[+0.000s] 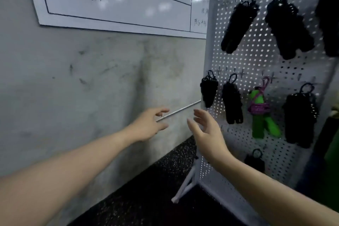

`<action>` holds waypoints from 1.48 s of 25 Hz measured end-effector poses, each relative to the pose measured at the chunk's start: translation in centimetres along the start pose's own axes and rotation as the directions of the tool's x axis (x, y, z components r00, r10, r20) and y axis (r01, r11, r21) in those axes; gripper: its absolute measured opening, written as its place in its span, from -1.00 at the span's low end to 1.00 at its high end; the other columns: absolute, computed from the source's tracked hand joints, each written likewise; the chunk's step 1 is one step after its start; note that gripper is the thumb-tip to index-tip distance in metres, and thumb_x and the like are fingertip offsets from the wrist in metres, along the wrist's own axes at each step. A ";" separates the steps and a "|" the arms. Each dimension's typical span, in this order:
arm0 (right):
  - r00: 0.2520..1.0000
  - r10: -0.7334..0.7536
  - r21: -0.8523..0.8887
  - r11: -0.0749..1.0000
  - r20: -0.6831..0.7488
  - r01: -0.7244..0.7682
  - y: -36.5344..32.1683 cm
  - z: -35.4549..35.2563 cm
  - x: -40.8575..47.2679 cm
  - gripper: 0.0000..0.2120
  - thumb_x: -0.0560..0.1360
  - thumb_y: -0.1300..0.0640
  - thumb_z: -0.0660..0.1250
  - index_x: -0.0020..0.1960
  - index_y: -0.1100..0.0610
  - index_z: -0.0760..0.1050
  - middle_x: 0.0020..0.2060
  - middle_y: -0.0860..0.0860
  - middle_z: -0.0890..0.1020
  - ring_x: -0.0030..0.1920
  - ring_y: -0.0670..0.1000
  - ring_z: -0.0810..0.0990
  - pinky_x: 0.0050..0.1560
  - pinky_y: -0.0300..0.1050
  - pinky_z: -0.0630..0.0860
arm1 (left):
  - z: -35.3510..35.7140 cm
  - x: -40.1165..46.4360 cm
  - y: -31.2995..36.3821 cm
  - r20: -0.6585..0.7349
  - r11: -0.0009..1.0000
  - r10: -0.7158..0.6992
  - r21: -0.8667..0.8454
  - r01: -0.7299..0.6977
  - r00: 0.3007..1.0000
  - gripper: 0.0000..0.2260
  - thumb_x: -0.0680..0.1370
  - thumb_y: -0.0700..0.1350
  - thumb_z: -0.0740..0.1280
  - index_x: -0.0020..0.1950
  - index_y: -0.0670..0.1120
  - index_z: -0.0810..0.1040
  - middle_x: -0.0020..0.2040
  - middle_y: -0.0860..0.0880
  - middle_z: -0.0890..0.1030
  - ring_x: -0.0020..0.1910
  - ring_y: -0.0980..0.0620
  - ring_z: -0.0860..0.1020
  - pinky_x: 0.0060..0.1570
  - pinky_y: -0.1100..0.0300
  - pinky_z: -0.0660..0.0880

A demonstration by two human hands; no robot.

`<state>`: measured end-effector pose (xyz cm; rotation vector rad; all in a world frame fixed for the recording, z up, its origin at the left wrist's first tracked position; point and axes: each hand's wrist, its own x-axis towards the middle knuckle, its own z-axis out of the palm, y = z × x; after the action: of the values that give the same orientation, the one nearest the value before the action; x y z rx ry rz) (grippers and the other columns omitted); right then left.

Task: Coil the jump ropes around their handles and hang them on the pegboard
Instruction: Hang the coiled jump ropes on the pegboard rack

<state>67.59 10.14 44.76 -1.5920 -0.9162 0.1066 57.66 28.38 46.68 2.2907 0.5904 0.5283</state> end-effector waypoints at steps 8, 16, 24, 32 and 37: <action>0.928 0.318 -0.103 0.948 0.195 -0.303 13.2 8.9 -12.3 -0.74 0.62 -0.01 0.34 0.28 0.03 0.49 0.07 -0.07 0.61 0.05 -0.12 0.60 0.03 -0.23 0.52 | 11.1 -13.3 -15.8 0.104 0.894 -0.439 -0.045 0.446 0.892 -0.52 0.59 -0.06 0.45 0.49 0.09 0.44 0.35 -0.09 0.50 0.22 -0.16 0.61 0.24 -0.06 0.57; 0.571 0.721 -0.386 0.693 0.393 -0.609 27.2 12.8 -25.0 -0.59 0.57 0.01 0.42 0.35 0.14 0.47 0.10 0.02 0.58 0.00 -0.02 0.59 -0.06 -0.21 0.52 | 20.7 -23.4 -26.1 0.330 0.649 -0.740 0.124 0.751 0.586 -0.42 0.66 0.00 0.35 0.62 -0.11 0.23 0.51 -0.14 0.40 0.35 -0.08 0.49 0.32 0.14 0.44; 0.196 0.863 -0.704 0.495 0.465 -0.509 32.9 15.0 -35.7 0.00 0.25 -0.19 0.52 0.53 0.15 0.18 0.36 0.08 0.51 0.35 0.07 0.51 0.30 -0.14 0.43 | 28.4 -30.6 -28.0 0.468 0.452 -0.803 0.077 0.889 0.368 -0.69 0.70 0.12 0.21 0.36 0.00 0.41 0.16 -0.07 0.55 -0.13 0.03 0.53 -0.15 0.11 0.61; 0.514 0.720 -0.538 0.692 0.466 -0.481 31.2 12.1 -30.8 -0.18 0.19 -0.28 0.40 0.41 -0.10 0.34 0.14 -0.07 0.65 0.20 -0.05 0.61 0.16 -0.25 0.46 | 28.5 -25.9 -25.6 0.307 0.529 -0.765 -0.202 0.824 0.566 -0.81 0.71 0.01 0.20 0.10 -0.04 0.56 -0.07 -0.01 0.64 -0.19 0.08 0.57 -0.26 0.15 0.55; 0.725 0.541 -0.369 0.836 0.426 -0.406 27.3 9.6 -23.6 -0.43 0.24 -0.20 0.48 0.19 -0.22 0.36 0.05 -0.12 0.65 0.04 -0.20 0.63 0.11 -0.21 0.56 | 24.8 -19.3 -20.7 0.314 0.536 -0.695 -0.374 0.757 0.647 -0.81 0.71 -0.01 0.19 0.19 0.05 0.60 0.06 0.00 0.70 0.00 0.02 0.69 -0.28 0.17 0.58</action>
<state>59.63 4.97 8.68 -2.0676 -0.9178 0.8590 49.45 18.17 11.36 1.3919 1.1364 0.0726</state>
